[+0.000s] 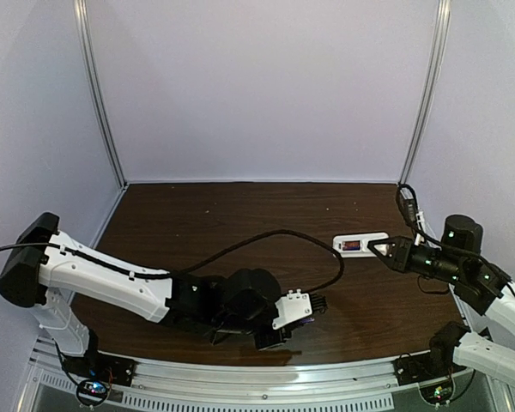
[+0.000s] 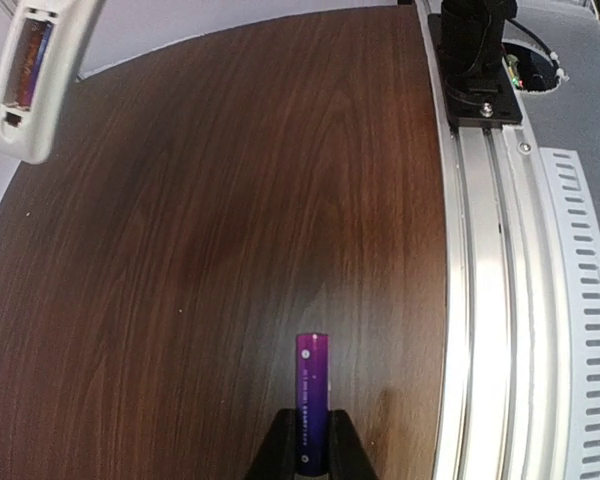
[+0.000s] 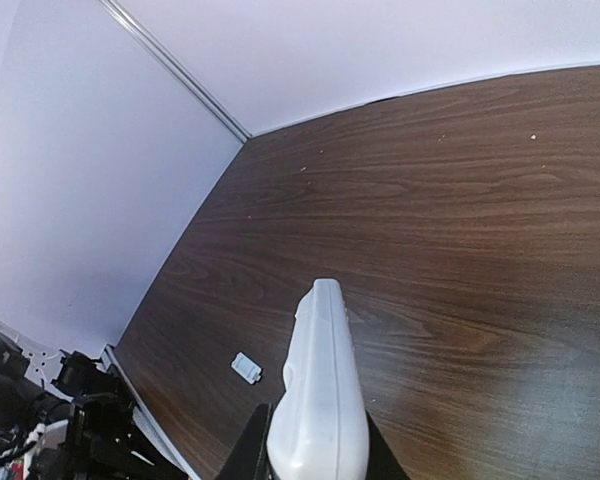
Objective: Load the batteries into the remote control
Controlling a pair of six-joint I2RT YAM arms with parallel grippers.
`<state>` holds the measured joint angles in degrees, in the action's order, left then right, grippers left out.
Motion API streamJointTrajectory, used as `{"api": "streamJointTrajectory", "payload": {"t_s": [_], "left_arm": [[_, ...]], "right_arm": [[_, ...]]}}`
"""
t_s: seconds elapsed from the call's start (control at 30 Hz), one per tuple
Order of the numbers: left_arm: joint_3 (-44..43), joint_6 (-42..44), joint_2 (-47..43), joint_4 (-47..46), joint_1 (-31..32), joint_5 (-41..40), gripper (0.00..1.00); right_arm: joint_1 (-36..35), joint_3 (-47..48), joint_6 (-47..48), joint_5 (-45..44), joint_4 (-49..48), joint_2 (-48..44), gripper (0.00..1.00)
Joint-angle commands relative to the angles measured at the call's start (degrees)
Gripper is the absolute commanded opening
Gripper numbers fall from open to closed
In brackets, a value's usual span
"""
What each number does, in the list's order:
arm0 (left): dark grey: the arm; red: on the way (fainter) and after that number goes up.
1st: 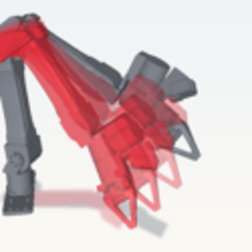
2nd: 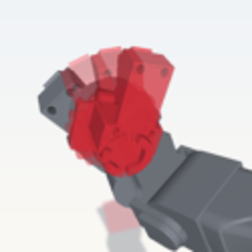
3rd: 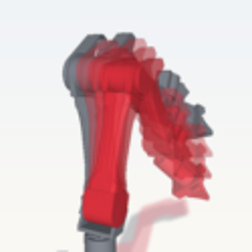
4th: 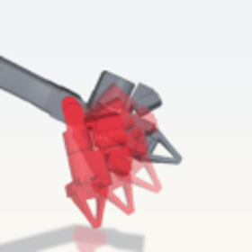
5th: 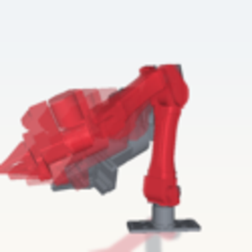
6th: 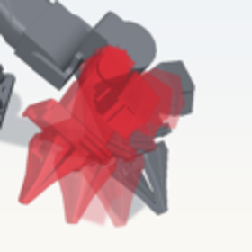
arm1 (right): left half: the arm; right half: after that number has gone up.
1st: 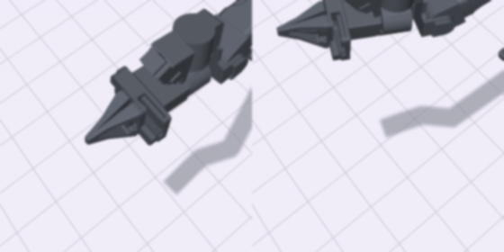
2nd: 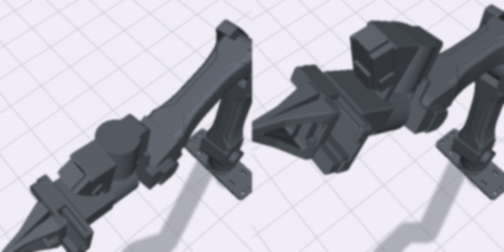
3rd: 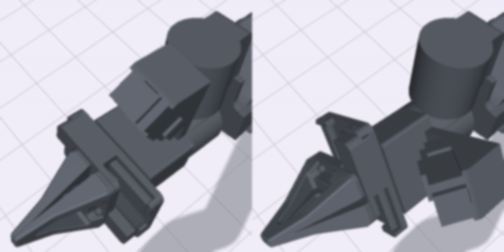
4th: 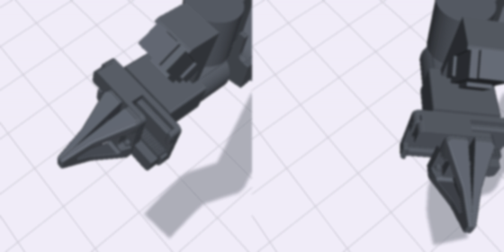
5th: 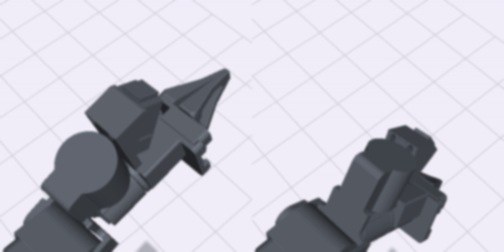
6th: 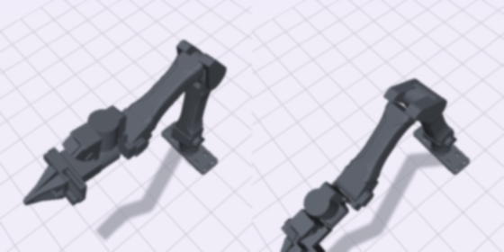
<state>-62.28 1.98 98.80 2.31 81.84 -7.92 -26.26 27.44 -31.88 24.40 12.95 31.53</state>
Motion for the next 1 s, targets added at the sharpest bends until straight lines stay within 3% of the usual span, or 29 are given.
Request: {"api": "streamJointTrajectory", "payload": {"t_s": [0.0, 0.5, 0.97], "left_arm": [[3.8, -1.7, -4.8, -2.9, -2.3, 0.9, 0.00], [4.4, -3.6, -14.7, 8.8, -5.9, -1.0, 0.00], [-3.2, -4.3, -12.5, 20.5, -6.1, -3.6, 0.00]], "right_arm": [[0.3, -3.7, -3.5, 7.0, -8.7, 0.6, 0.00], [0.3, -13.4, -13.0, 17.1, -30.8, 5.8, 0.00], [-0.1, -19.6, -20.7, 24.2, -53.5, 13.6, 0.00]]}}
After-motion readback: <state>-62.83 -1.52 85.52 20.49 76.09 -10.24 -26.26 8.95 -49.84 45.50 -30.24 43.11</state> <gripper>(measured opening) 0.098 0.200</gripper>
